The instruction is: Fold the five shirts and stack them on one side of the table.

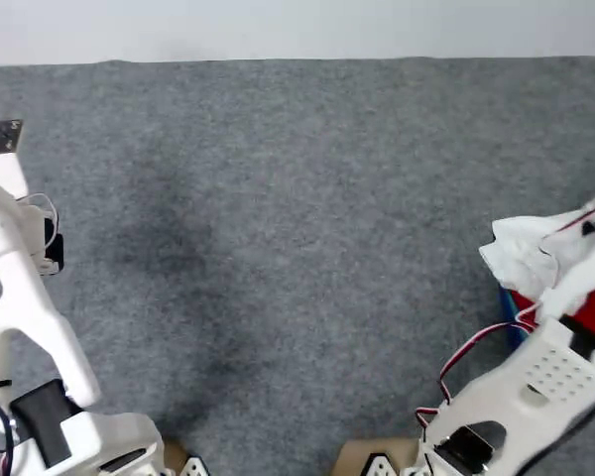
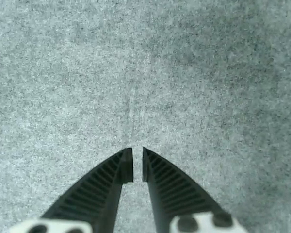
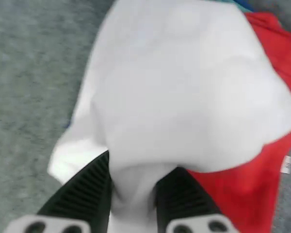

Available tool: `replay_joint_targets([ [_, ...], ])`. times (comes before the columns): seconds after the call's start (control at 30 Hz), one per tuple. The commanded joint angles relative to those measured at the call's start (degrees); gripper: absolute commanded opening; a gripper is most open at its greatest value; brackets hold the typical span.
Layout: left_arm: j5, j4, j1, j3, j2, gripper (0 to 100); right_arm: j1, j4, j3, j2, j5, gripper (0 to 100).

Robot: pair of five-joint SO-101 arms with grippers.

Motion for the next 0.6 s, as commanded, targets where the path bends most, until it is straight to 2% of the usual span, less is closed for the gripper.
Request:
replay_joint_targets([
  [0.0,-0.2,1.3,1.1,-0.6,-2.7,4,3.6,2.2,1.2,-4.7,2.0,0.9],
  [0.23,1.9,1.3,5.4,-0.6,-2.7,4,10.1,2.2,4.0,-4.6,6.3,0.9],
  [0.57,3.3,1.4,6.6,-0.6,-2.7,4,12.5,2.0,12.4,-6.9,8.3,1.0],
])
